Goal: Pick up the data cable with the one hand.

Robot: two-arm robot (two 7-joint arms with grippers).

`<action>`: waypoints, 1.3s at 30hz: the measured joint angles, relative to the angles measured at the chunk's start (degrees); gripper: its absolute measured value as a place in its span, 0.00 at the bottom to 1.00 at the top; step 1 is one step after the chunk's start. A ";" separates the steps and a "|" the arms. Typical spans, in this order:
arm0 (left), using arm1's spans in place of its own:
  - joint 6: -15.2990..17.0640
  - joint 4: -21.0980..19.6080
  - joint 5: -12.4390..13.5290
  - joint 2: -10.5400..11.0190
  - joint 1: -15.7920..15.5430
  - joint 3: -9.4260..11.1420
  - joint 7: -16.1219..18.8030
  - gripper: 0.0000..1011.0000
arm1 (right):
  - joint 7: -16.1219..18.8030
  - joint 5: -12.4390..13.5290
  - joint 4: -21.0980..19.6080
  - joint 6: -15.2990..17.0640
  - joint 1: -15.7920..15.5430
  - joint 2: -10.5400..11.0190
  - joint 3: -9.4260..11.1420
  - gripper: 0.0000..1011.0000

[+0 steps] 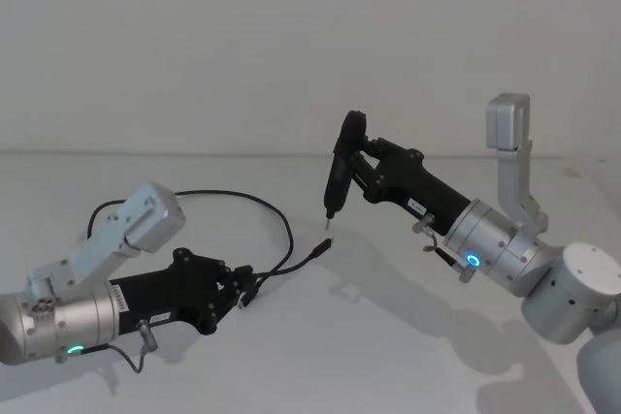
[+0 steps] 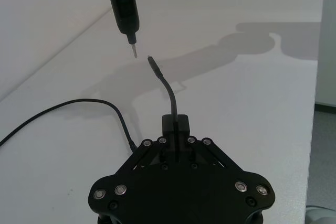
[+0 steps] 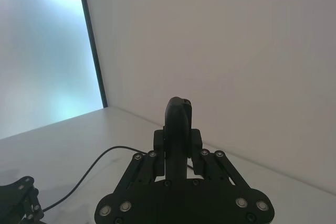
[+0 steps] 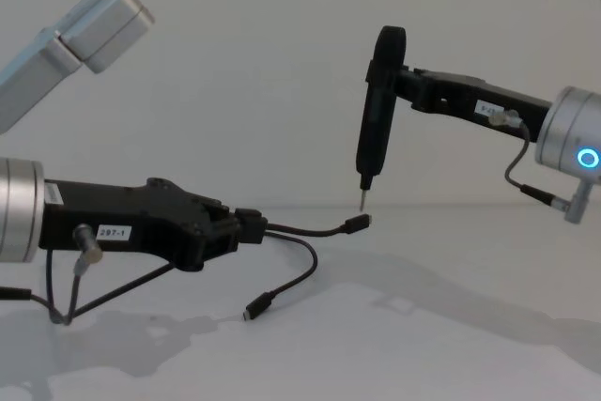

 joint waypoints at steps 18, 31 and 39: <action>0.00 0.00 0.00 0.00 0.00 0.00 0.00 0.03 | 0.03 0.90 -1.00 1.27 -0.21 1.37 -0.78 0.28; 0.00 0.00 0.00 0.00 0.00 0.00 0.00 0.03 | 0.06 2.01 -2.77 2.29 -1.10 2.56 -1.07 0.28; 0.00 0.00 0.00 0.00 0.00 0.00 0.00 0.03 | 0.59 2.96 -4.34 3.45 -2.08 3.41 -1.40 0.28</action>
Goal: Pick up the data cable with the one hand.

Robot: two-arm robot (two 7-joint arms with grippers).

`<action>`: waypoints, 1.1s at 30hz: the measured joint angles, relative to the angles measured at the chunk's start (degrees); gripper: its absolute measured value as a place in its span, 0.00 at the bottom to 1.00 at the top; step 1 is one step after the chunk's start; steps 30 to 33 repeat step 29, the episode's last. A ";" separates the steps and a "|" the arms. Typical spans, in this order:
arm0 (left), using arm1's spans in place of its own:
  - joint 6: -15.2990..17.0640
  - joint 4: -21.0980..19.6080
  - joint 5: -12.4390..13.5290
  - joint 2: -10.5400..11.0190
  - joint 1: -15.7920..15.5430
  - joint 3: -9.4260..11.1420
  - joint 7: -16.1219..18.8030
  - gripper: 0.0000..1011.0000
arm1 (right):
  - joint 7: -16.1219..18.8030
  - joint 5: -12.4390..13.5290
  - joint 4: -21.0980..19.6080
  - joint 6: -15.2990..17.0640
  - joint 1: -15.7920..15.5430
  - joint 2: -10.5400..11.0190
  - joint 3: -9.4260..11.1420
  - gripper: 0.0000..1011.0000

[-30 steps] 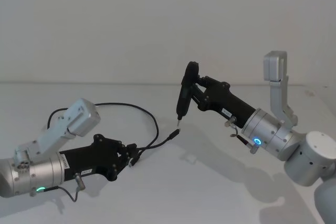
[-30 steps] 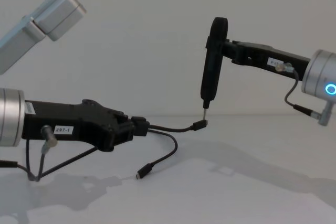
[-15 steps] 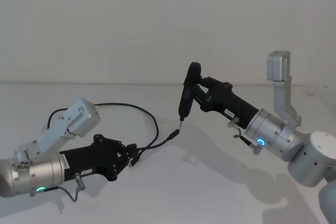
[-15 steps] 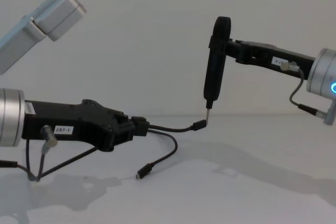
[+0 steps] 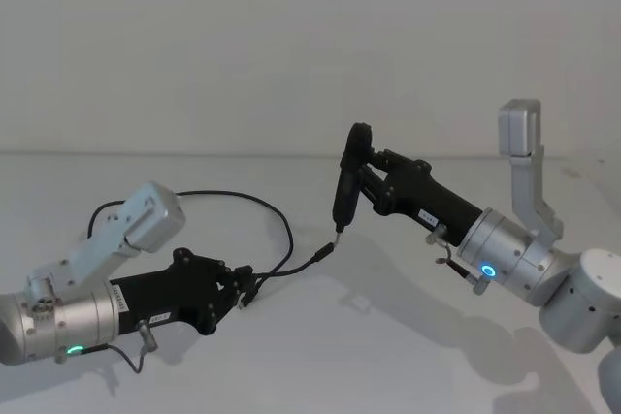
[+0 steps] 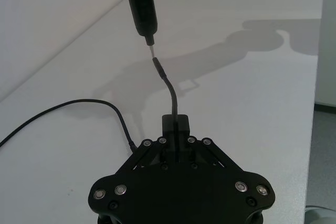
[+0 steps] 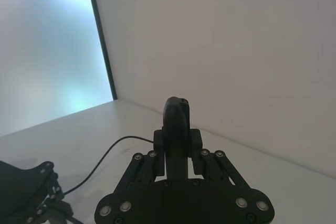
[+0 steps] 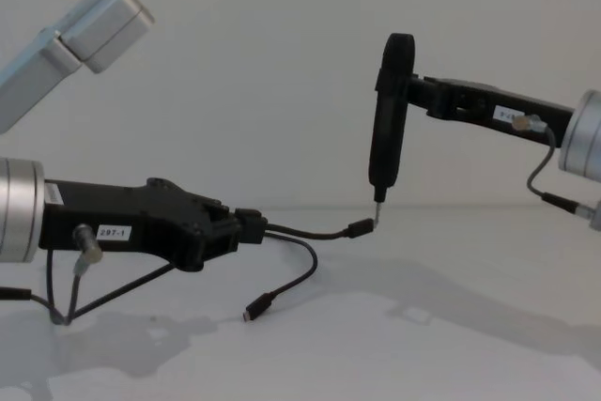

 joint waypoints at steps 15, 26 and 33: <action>0.00 0.00 0.00 0.00 0.00 0.00 0.00 0.03 | 0.97 1.55 -2.12 1.34 -1.40 0.86 -0.75 0.28; 0.00 0.00 0.00 0.00 0.00 0.00 0.00 0.03 | 1.19 1.95 -2.62 1.61 -1.69 1.05 -0.98 0.28; 0.00 0.00 0.00 0.00 0.00 0.00 0.00 0.03 | 1.21 2.00 -2.69 1.67 -1.74 1.08 -1.02 0.28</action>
